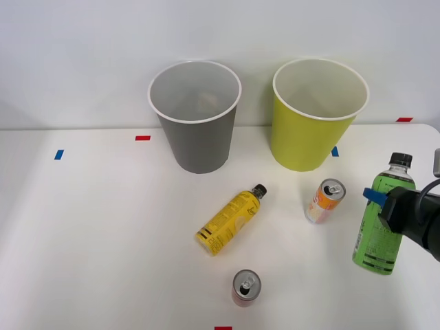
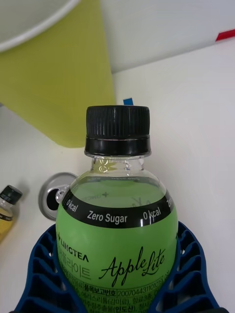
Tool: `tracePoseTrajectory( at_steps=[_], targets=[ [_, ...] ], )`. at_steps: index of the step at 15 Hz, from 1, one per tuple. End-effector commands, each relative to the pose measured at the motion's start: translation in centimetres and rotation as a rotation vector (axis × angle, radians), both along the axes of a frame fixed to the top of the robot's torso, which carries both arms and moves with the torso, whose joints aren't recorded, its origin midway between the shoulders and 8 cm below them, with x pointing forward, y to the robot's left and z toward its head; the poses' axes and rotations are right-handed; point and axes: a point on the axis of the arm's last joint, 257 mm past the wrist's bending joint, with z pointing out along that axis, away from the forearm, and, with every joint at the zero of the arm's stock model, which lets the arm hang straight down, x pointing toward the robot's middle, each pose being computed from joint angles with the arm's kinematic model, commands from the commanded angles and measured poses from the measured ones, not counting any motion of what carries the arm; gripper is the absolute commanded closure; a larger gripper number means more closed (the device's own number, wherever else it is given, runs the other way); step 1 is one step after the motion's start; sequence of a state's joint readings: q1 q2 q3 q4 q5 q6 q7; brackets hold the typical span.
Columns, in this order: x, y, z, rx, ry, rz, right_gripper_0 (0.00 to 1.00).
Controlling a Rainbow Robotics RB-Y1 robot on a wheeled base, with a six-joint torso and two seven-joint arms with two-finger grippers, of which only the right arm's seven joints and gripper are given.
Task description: Put cans in the gray bin, plastic bottles in the light green bin
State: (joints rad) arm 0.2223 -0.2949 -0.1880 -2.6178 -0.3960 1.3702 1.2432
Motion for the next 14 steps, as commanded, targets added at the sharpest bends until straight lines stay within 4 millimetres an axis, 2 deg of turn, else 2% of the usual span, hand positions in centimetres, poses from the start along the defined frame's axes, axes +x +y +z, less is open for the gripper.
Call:
tracePoseTrajectory(
  at_steps=[1, 5, 7, 8, 10, 11, 14],
  targets=[
    [1.3, 0.6, 3.0, -0.024, -0.134, 0.052, 1.00],
    [3.1, 3.1, 9.4, 0.069, -0.368, 0.109, 1.00],
    [3.5, 5.0, 13.4, 0.160, -0.469, 0.172, 1.00],
    [3.6, 5.2, 14.9, 0.141, -0.515, 0.195, 1.00],
    [3.4, 7.1, 19.6, 0.176, -0.676, 0.273, 1.00],
    [4.2, 7.3, 20.4, 0.198, -0.728, 0.292, 1.00],
    [6.7, 7.2, 22.2, 0.111, -0.828, 0.317, 1.00]
  ],
)
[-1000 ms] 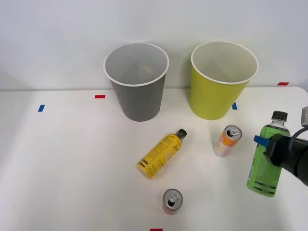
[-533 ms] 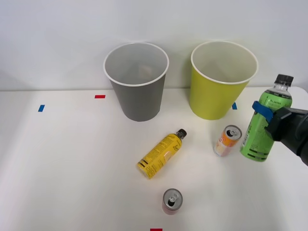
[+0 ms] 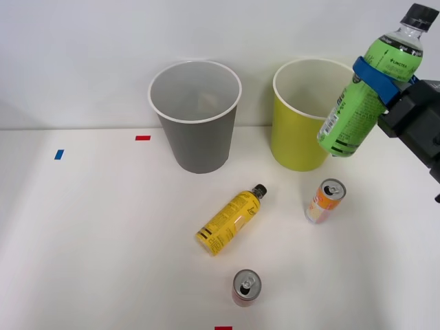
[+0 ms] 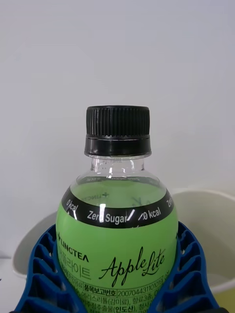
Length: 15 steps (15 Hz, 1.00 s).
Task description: Put cans in the gray bin, plastic bottles in the light green bin
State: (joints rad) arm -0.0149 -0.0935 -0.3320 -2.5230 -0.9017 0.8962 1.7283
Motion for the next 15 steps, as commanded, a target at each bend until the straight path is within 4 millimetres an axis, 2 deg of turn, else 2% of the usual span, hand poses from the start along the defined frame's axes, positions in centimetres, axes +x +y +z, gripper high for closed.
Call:
tracePoseTrajectory(
  at_steps=[1, 5, 8, 12, 15],
  targets=[
    [2.9, -0.4, 2.4, -0.049, -0.110, -0.017, 1.00],
    [6.4, -1.2, 3.6, -0.119, -0.128, -0.073, 1.00],
    [9.9, -0.9, 4.3, -0.088, -0.136, -0.077, 1.00],
    [14.7, -0.3, 3.9, -0.105, -0.124, -0.111, 1.00],
    [17.0, -0.5, 3.6, -0.152, -0.098, -0.126, 1.00]
  ],
)
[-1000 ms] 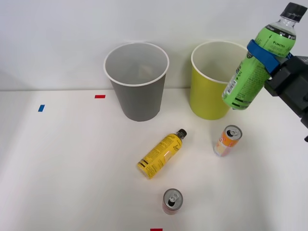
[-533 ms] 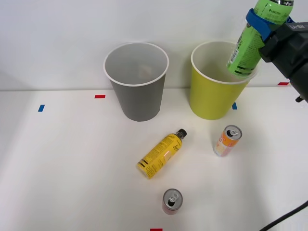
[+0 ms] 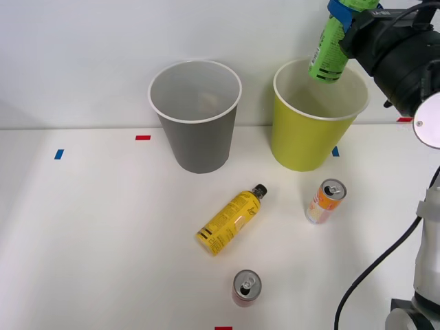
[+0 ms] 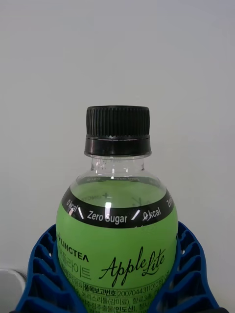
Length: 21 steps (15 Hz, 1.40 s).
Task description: Put cans in the gray bin, plastic bottles in the light green bin
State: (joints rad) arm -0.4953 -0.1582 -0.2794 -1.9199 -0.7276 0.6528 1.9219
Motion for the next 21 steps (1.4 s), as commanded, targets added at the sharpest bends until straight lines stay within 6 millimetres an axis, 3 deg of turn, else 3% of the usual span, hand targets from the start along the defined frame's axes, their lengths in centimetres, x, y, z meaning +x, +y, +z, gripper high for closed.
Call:
tracePoseTrajectory(
  at_steps=[1, 7, 8, 10, 11, 15, 18, 21],
  targets=[
    [2.2, -0.2, -0.4, -0.035, 0.029, -0.013, 1.00],
    [5.4, 1.3, -0.5, 0.013, -0.052, -0.049, 1.00],
    [5.6, 1.2, -0.8, 0.002, -0.052, -0.061, 0.91],
    [5.6, 1.3, -0.8, -0.012, -0.054, -0.064, 0.08],
    [5.5, 1.3, -1.0, -0.028, -0.055, -0.065, 0.00],
    [4.9, 1.3, -1.3, -0.132, -0.070, -0.069, 0.00],
    [2.2, 1.0, -2.7, -0.143, -0.070, -0.026, 0.00],
    [-1.5, -1.3, -6.2, -0.197, -0.041, -0.051, 0.00]
  ],
)
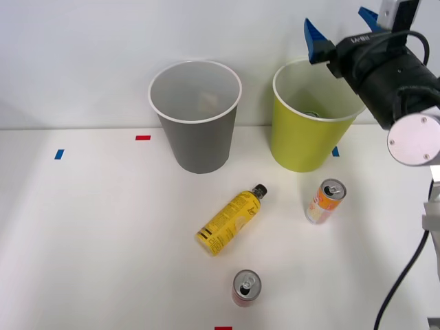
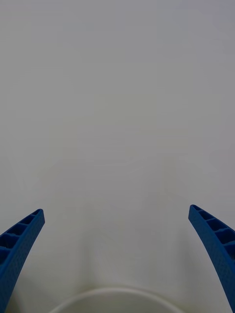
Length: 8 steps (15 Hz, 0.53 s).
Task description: Put cans in the gray bin, plastic bottles in the light green bin
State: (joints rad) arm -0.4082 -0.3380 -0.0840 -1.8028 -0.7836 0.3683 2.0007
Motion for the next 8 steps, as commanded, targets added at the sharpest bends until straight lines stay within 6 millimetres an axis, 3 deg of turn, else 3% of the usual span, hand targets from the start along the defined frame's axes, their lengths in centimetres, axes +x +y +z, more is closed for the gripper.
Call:
tracePoseTrajectory(
  at_steps=[1, 8],
  targets=[
    [-4.5, -2.0, -3.3, -0.036, 0.028, -0.014, 0.00],
    [-15.8, -6.0, -7.6, -0.053, 0.081, -0.098, 0.00]
  ],
)
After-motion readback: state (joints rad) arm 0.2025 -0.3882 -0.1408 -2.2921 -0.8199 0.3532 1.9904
